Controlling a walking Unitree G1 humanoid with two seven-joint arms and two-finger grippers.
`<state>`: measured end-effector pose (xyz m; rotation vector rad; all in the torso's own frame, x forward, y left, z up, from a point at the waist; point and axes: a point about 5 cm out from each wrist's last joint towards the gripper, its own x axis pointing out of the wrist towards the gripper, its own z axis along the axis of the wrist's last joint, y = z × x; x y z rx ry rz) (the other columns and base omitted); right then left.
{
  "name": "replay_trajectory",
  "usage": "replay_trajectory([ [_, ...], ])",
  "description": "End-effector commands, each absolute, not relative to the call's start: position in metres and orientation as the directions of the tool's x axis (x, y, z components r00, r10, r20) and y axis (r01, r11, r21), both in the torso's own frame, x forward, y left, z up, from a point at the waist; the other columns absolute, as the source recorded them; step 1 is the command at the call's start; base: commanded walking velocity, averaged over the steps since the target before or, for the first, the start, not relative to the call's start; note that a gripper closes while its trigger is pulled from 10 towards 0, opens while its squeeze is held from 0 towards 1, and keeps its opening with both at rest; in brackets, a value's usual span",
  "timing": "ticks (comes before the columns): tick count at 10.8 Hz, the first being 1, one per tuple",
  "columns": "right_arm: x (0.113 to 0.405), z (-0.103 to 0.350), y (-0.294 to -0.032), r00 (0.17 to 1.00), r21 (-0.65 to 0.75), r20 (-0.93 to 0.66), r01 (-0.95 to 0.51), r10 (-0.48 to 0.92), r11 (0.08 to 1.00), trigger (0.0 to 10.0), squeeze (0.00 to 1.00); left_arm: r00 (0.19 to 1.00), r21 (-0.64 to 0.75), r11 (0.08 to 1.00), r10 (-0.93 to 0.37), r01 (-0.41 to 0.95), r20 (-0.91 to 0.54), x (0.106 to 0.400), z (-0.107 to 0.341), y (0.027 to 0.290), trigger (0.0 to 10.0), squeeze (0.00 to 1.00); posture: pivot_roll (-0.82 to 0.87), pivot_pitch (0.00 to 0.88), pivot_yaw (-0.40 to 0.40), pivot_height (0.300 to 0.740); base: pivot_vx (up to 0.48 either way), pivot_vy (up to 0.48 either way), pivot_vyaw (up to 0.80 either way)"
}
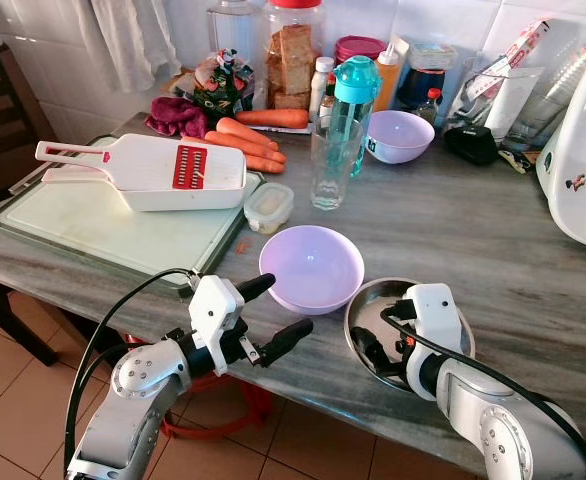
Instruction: Setting the table
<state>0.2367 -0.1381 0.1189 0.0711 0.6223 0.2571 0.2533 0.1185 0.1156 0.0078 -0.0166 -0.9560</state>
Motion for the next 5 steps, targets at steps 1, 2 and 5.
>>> replay_trajectory([
  [1,0.238,0.127,-0.142,0.815,0.100,-0.527,-0.224,0.242,0.970,10.0,0.00,0.569,0.030,0.568,-0.823,0.822,0.000,0.253,0.115,0.119,10.0,0.00,0.03,0.077,-0.030,0.740,0.000,0.000,0.00],
  [2,0.239,0.138,-0.143,0.856,0.063,-0.461,-0.234,0.236,0.970,10.0,0.00,0.569,0.028,0.568,-0.823,0.822,-0.004,0.253,0.114,0.120,10.0,0.00,0.03,0.078,-0.028,0.740,0.000,0.000,0.00],
  [5,0.240,0.162,-0.140,0.914,0.001,-0.340,-0.237,0.223,0.971,10.0,0.00,0.556,0.014,0.556,-0.831,0.831,-0.008,0.250,0.110,0.121,10.0,0.00,0.02,0.073,-0.023,0.740,0.000,0.000,0.00],
])
